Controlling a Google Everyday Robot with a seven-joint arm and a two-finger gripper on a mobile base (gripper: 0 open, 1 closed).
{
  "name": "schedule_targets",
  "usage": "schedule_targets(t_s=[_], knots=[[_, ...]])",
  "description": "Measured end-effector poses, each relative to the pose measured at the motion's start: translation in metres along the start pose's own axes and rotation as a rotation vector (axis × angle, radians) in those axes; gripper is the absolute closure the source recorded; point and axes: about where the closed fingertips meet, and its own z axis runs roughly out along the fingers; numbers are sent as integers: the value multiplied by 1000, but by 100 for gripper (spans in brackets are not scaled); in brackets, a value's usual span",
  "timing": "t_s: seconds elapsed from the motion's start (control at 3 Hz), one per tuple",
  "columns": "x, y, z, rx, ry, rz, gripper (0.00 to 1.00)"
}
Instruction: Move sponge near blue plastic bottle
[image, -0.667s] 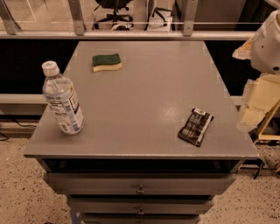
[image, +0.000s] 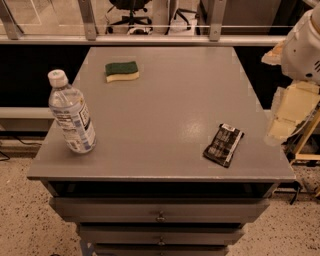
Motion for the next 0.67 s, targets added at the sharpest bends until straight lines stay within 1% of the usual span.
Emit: schedule_targets(t_s=[0.33,0.67], knots=[[-20,-22,15,23,-88,-4,0],[-64,-61,32,73,-246,-37,0]])
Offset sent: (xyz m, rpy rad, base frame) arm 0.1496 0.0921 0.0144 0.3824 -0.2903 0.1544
